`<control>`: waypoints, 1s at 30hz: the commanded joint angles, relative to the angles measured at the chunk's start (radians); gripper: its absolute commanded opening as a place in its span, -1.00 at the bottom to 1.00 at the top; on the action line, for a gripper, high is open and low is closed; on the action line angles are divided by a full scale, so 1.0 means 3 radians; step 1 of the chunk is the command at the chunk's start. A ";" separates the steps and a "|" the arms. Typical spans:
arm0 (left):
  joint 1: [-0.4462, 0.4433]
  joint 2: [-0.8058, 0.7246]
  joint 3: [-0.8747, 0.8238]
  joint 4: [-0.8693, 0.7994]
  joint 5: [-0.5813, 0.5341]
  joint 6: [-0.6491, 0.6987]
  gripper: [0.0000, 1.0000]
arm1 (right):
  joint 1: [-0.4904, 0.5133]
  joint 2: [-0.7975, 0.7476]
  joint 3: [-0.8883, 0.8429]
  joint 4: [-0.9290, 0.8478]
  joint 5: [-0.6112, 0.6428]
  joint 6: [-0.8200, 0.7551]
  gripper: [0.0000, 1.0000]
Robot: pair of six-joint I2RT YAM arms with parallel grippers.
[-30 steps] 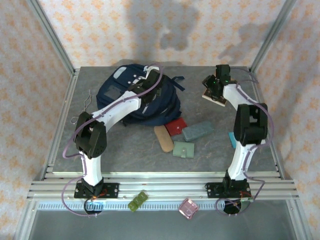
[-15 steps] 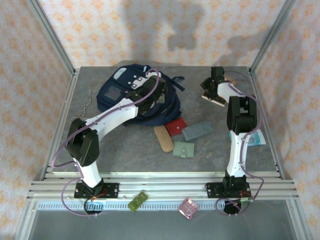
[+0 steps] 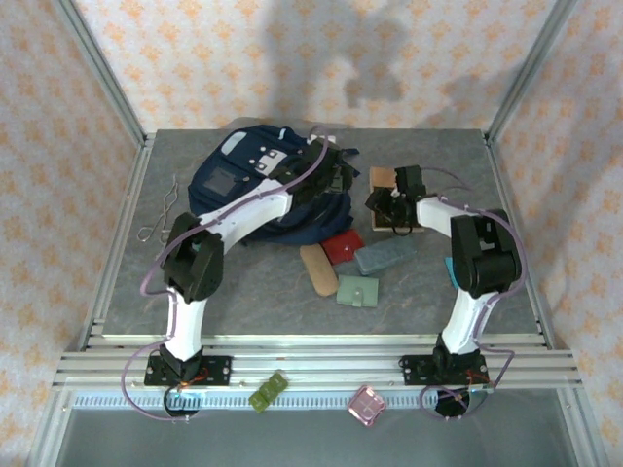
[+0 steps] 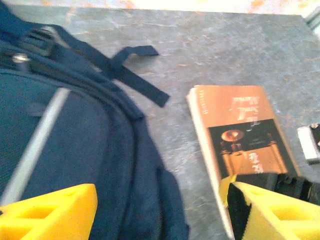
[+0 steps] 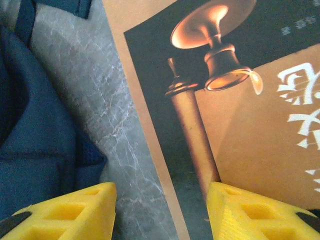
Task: Pack the student bag
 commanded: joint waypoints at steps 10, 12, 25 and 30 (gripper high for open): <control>-0.0124 0.1202 0.1379 -0.0556 0.0823 -0.0412 0.49 | -0.0646 -0.0341 0.0131 -0.0436 0.0282 -0.0089 0.11; -0.0170 0.1381 0.1567 -0.0742 0.0804 -0.0420 0.49 | -0.0789 -0.0307 0.0027 -0.0364 0.0240 -0.0050 0.11; -0.0185 0.1757 0.1535 -0.0299 0.1179 -0.0704 0.35 | -0.1002 0.0043 -0.0247 0.0123 -0.0234 0.0047 0.06; -0.0198 0.1915 0.1635 -0.0302 0.1281 -0.0732 0.25 | -0.1001 0.0019 -0.0373 0.0314 -0.0453 0.0030 0.04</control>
